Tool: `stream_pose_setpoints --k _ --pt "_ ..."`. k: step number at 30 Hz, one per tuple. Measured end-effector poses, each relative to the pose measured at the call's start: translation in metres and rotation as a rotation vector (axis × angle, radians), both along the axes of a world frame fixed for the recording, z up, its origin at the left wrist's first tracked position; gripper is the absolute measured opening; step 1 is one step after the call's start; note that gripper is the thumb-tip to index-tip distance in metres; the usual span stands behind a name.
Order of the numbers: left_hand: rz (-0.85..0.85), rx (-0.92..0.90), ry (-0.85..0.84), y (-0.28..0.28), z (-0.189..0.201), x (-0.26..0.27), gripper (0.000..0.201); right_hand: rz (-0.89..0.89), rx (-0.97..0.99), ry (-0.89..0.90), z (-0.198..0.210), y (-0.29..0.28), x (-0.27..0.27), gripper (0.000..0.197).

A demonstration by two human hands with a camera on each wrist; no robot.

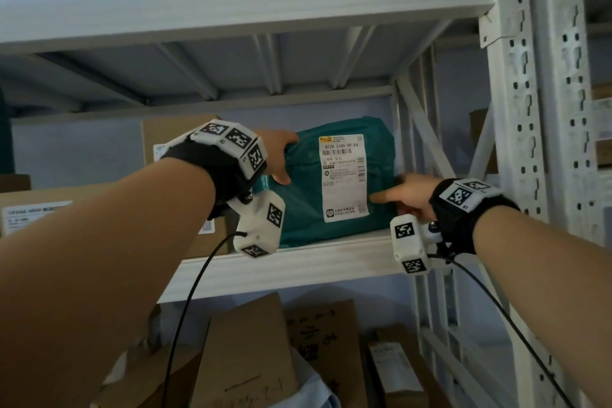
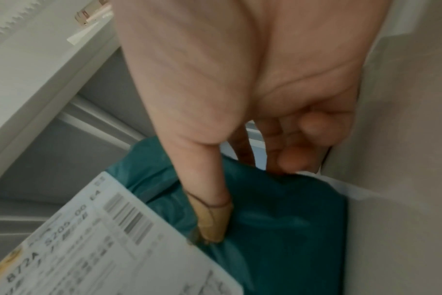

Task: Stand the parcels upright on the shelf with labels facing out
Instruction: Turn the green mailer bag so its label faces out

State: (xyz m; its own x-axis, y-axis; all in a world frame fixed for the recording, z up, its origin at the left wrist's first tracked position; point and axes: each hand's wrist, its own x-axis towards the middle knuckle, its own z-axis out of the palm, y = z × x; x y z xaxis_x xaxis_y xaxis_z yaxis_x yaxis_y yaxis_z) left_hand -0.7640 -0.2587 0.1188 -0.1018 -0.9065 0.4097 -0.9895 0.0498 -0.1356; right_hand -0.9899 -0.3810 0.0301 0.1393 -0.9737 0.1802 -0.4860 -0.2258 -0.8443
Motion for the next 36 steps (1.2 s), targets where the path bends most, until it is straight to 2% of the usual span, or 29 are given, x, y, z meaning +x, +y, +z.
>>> stream_pose_setpoints --k 2,6,10,13,18,22,25,27,28,29,31,33,36 --pt "0.035 -0.010 -0.051 -0.002 0.000 0.002 0.063 0.015 0.016 0.039 -0.001 -0.002 0.001 0.123" --pt "0.121 -0.067 -0.074 -0.003 0.000 0.010 0.056 0.071 -0.043 -0.023 0.001 0.008 0.004 0.122" --pt "0.066 -0.120 -0.072 0.000 0.004 0.008 0.037 0.153 -0.091 -0.101 0.009 0.030 0.012 0.122" --pt "0.059 -0.153 -0.093 0.003 0.008 0.004 0.032 0.180 -0.112 -0.120 0.012 0.035 0.014 0.123" --pt "0.184 -0.158 -0.162 0.001 0.006 0.010 0.039 0.184 -0.091 -0.164 0.012 0.038 0.017 0.099" --pt "0.307 -0.166 -0.154 0.004 -0.001 0.013 0.065 0.160 -0.056 -0.141 0.013 0.045 0.013 0.051" --pt "0.320 -0.142 -0.113 0.009 -0.002 0.013 0.072 0.094 -0.025 -0.263 0.012 0.044 0.001 0.051" --pt "0.287 -0.161 -0.073 0.014 -0.003 0.009 0.071 -0.016 -0.134 -0.254 0.013 0.042 -0.010 0.047" --pt "0.249 -0.186 -0.042 0.017 -0.003 0.005 0.069 -0.103 -0.239 -0.162 0.014 0.043 -0.016 0.039" --pt "0.189 -0.221 -0.007 0.023 -0.003 -0.001 0.069 -0.202 -0.356 -0.078 0.015 0.044 -0.022 0.030" --pt "0.031 -0.307 0.065 0.033 0.000 -0.017 0.066 -0.373 -0.538 -0.023 0.017 0.046 -0.030 0.023" --pt "-0.097 -0.368 0.119 0.042 0.005 -0.037 0.056 -0.462 -0.568 0.016 0.018 0.043 -0.037 0.026" --pt "-0.197 -0.385 0.171 0.041 0.007 -0.064 0.037 -0.465 -0.406 0.105 0.017 0.038 -0.042 0.037"
